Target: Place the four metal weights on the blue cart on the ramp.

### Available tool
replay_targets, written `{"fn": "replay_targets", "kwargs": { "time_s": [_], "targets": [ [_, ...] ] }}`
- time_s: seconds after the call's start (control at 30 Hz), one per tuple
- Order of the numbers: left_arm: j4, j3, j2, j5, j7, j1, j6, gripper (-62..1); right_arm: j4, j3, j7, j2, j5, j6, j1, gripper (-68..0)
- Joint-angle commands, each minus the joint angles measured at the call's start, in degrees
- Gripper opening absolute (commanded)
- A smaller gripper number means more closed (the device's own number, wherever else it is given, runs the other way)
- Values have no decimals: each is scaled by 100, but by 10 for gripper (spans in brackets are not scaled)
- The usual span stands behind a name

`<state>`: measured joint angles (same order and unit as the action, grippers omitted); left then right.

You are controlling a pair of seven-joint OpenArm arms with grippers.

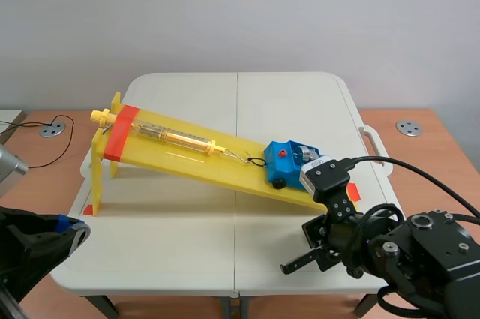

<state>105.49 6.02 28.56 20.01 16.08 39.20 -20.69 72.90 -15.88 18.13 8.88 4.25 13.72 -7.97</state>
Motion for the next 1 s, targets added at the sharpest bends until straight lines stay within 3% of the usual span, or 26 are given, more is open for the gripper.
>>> {"fn": "replay_targets", "kwargs": {
  "time_s": [0.0,0.2,0.4,0.67,0.83,0.97],
  "targets": [
    [426,96,-122,424,-549,-50,-179,-569,175,-70,-256,17,2,-234,426,-654],
    [426,96,-122,424,-549,-50,-179,-569,479,-39,-133,70,188,-199,374,-669],
    [426,96,-122,424,-549,-50,-179,-569,1956,297,354,450,686,-162,-162,-669],
    [426,96,-122,424,-551,-50,-179,-569,3600,999,887,809,885,-164,-745,-669],
    [426,96,-120,424,-551,-50,-179,-569,3624,1067,881,721,863,-168,-492,-668],
    [426,96,-120,424,-551,-50,-179,-569,3270,1054,855,415,866,-170,-96,-668]
  ]
}}
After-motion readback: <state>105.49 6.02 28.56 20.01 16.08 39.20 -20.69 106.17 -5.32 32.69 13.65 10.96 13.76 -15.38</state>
